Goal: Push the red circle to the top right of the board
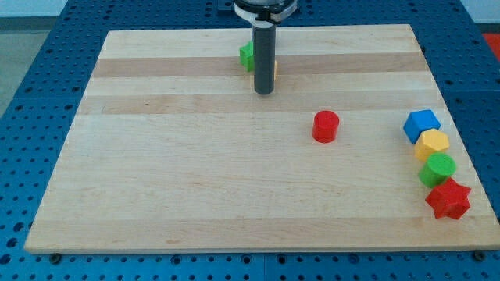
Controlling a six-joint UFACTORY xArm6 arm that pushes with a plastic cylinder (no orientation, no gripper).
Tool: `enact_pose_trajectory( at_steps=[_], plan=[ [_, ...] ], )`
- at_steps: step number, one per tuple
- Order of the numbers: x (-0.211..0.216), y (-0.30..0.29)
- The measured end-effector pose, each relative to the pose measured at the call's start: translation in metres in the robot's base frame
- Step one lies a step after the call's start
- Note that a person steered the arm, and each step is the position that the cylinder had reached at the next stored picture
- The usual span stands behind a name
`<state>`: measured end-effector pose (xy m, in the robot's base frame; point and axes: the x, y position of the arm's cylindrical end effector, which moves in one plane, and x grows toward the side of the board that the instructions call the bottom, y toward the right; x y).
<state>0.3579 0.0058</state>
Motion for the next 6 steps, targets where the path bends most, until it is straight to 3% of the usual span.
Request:
enact_pose_trajectory(
  at_steps=[1, 2, 3, 4, 5, 6],
  plan=[
    [-0.042, -0.001],
    [-0.029, -0.009],
    [0.054, -0.013],
    [0.13, 0.042],
    [0.104, 0.091],
    [0.049, 0.105]
  ],
)
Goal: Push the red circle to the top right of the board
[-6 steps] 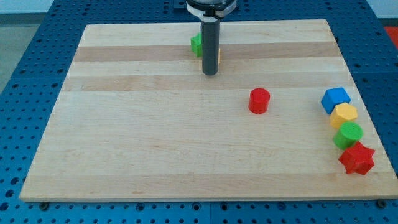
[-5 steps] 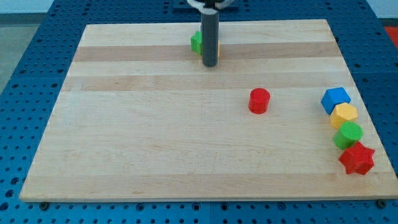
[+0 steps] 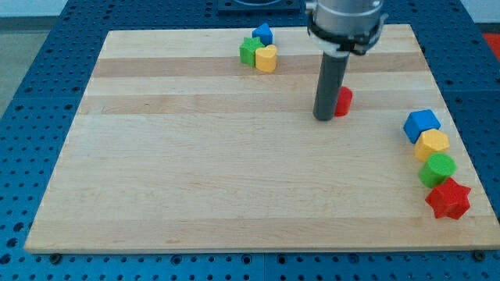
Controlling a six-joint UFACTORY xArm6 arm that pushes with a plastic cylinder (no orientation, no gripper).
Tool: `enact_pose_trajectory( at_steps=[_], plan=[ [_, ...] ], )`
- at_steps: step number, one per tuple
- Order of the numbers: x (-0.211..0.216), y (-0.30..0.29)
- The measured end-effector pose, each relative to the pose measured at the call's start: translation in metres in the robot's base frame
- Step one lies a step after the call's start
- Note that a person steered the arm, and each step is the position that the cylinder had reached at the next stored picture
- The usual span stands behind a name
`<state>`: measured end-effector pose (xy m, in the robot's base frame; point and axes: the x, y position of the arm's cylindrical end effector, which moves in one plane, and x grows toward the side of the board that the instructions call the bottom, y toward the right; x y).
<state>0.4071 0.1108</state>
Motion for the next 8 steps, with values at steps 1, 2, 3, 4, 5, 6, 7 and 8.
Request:
enact_pose_trajectory(
  at_steps=[1, 2, 3, 4, 5, 6, 7, 8],
  plan=[
    [0.003, 0.035],
    [-0.04, 0.045],
    [-0.136, 0.045],
    [-0.139, 0.033],
    [-0.128, -0.049],
    [-0.154, -0.018],
    [-0.193, 0.025],
    [-0.206, 0.056]
  ],
)
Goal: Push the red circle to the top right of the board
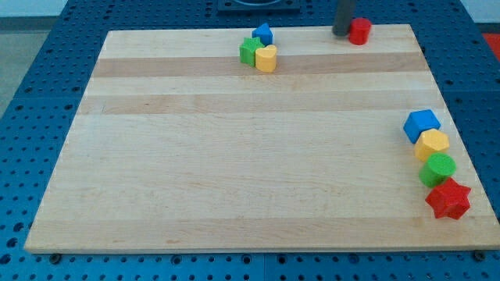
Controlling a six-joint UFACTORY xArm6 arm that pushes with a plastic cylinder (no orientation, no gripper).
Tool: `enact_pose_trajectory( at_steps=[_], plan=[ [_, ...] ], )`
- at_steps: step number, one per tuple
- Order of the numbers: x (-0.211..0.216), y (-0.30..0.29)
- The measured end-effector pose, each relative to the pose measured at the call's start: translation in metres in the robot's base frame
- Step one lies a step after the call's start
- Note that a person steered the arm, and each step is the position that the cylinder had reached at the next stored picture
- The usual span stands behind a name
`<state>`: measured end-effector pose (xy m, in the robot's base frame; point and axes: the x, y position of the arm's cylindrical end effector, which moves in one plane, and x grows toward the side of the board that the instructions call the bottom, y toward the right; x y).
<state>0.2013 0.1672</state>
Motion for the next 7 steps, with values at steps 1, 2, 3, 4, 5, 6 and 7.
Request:
enact_pose_trajectory(
  at_steps=[1, 2, 3, 4, 5, 6, 7],
  plan=[
    [-0.01, -0.022],
    [-0.01, -0.014],
    [-0.01, 0.048],
    [-0.01, 0.102],
    [-0.006, 0.087],
    [0.005, 0.027],
    [0.013, 0.033]
  ],
)
